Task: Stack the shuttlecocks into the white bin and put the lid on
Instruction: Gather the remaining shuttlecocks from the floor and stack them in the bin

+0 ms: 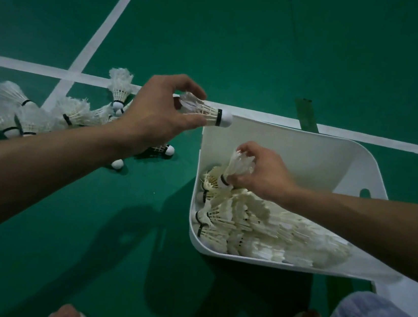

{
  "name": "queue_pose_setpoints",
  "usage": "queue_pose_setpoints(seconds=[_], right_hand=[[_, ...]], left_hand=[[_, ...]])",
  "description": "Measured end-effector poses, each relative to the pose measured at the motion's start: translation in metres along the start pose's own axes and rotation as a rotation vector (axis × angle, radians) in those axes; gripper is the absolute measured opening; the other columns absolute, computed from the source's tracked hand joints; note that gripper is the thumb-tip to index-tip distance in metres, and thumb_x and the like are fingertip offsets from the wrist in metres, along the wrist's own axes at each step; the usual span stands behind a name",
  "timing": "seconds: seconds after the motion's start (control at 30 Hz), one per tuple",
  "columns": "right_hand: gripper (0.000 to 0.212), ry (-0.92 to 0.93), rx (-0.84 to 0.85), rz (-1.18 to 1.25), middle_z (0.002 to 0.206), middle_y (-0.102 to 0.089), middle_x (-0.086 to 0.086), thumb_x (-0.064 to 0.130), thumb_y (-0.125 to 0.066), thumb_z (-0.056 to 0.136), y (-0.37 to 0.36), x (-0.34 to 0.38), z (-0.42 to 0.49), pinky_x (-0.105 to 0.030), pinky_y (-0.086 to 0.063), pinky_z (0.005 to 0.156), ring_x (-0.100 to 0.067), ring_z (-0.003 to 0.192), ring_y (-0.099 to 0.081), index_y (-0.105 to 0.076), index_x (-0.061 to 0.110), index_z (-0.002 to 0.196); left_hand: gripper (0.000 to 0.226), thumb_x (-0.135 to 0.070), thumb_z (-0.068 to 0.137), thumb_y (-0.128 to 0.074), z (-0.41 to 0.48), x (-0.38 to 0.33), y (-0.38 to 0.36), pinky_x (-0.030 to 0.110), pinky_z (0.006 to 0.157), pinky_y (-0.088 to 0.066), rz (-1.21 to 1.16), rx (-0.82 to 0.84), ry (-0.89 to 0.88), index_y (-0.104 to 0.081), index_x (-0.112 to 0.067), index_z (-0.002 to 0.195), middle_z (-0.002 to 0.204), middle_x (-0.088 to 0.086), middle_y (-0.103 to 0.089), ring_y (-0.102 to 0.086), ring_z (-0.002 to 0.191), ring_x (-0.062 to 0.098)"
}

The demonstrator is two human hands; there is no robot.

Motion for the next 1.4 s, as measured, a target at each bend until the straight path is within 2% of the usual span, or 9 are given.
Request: queue_pose_setpoints(seconds=[0.07, 0.27, 0.4, 0.67, 0.83, 0.97, 1.13, 1.2, 1.4], right_hand=[[0.067, -0.008, -0.019, -0.053, 0.117, -0.051, -0.004, 0.034, -0.087, 0.064, -0.007, 0.001, 0.003, -0.029, -0.046, 0.084, -0.021, 0.096, -0.054, -0.053, 0.034, 0.121], [0.078, 0.013, 0.026, -0.105, 0.131, -0.057, -0.003, 0.028, -0.088, 0.063, -0.023, 0.003, 0.01, -0.03, -0.041, 0.093, -0.023, 0.115, -0.052, -0.048, 0.021, 0.13], [0.085, 0.016, 0.114, -0.086, 0.137, -0.052, 0.001, 0.032, -0.086, 0.066, -0.028, 0.005, 0.009, -0.035, -0.044, 0.102, -0.02, 0.118, -0.052, -0.043, 0.023, 0.139], [0.065, 0.153, 0.116, -0.375, 0.121, -0.058, -0.002, 0.025, -0.083, 0.072, -0.02, 0.008, 0.009, -0.035, -0.046, 0.096, -0.022, 0.108, -0.055, -0.054, 0.019, 0.13], [0.054, 0.102, 0.128, -0.315, 0.113, -0.066, -0.006, 0.025, -0.082, 0.074, -0.035, 0.005, 0.013, -0.031, -0.05, 0.088, -0.023, 0.099, -0.061, -0.061, 0.014, 0.122], [0.054, 0.066, 0.136, -0.317, 0.108, -0.068, -0.006, 0.031, -0.085, 0.069, -0.031, 0.0, 0.021, -0.033, -0.052, 0.085, -0.023, 0.098, -0.063, -0.064, 0.014, 0.116], [0.093, 0.059, 0.173, -0.196, 0.136, -0.055, 0.001, 0.04, -0.087, 0.06, -0.013, 0.001, 0.008, -0.034, -0.046, 0.096, -0.02, 0.117, -0.055, -0.044, 0.025, 0.142], [0.084, 0.043, 0.124, -0.123, 0.125, -0.06, 0.005, 0.041, -0.086, 0.061, 0.002, -0.004, 0.002, -0.028, -0.048, 0.086, -0.014, 0.109, -0.057, -0.052, 0.025, 0.135], [0.055, 0.127, -0.086, 0.165, 0.103, -0.065, 0.011, 0.033, -0.084, 0.064, 0.058, -0.002, -0.025, -0.022, -0.057, 0.076, -0.003, 0.093, -0.063, -0.061, 0.026, 0.114]], left_hand=[[0.035, -0.017, 0.073, -0.08, -0.002, 0.004, 0.004, 0.026, 0.069, -0.058, -0.013, -0.001, 0.018, -0.065, -0.021, 0.105, 0.089, 0.0, -0.068, -0.068, 0.077, 0.008], [0.031, -0.018, 0.074, -0.079, -0.008, 0.014, 0.007, 0.033, 0.058, -0.054, -0.01, 0.022, 0.036, -0.065, -0.025, 0.1, 0.086, 0.002, -0.069, -0.066, 0.068, 0.021], [0.03, -0.02, 0.073, -0.079, -0.009, 0.015, 0.009, 0.027, 0.053, -0.051, -0.009, 0.041, 0.035, -0.064, -0.025, 0.099, 0.084, 0.003, -0.07, -0.06, 0.059, 0.014], [0.03, -0.022, 0.073, -0.08, -0.014, 0.016, 0.008, 0.045, 0.058, -0.059, 0.007, 0.053, 0.034, -0.066, -0.024, 0.1, 0.089, 0.006, -0.07, -0.069, 0.078, 0.027], [0.031, -0.02, 0.075, -0.079, -0.014, 0.01, 0.003, 0.036, 0.048, -0.055, -0.001, 0.073, 0.038, -0.064, -0.024, 0.102, 0.089, 0.008, -0.069, -0.067, 0.071, 0.037], [0.035, -0.013, 0.077, -0.077, -0.012, 0.008, -0.004, 0.05, 0.05, -0.056, -0.013, 0.107, 0.003, -0.062, -0.026, 0.106, 0.097, 0.005, -0.067, -0.067, 0.075, 0.04], [0.05, -0.004, 0.077, -0.076, -0.006, 0.002, -0.011, 0.021, 0.075, -0.057, 0.01, 0.125, -0.096, -0.056, -0.027, 0.117, 0.119, -0.006, -0.058, -0.067, 0.085, 0.009], [0.053, -0.004, 0.076, -0.076, -0.006, -0.004, -0.019, 0.011, 0.07, -0.053, 0.058, 0.158, -0.144, -0.054, -0.028, 0.118, 0.122, -0.01, -0.057, -0.068, 0.081, 0.009], [0.067, -0.004, 0.075, -0.077, -0.007, -0.023, -0.05, 0.016, 0.078, -0.055, 0.193, 0.374, -0.258, -0.044, -0.031, 0.126, 0.125, -0.008, -0.057, -0.065, 0.093, 0.009]])
Point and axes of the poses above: each hand's wrist, its own z-axis towards the middle knuckle, its own y-axis out of the back of the hand, x = y × z, the point moved 5 cm from there along z, towards the middle knuckle
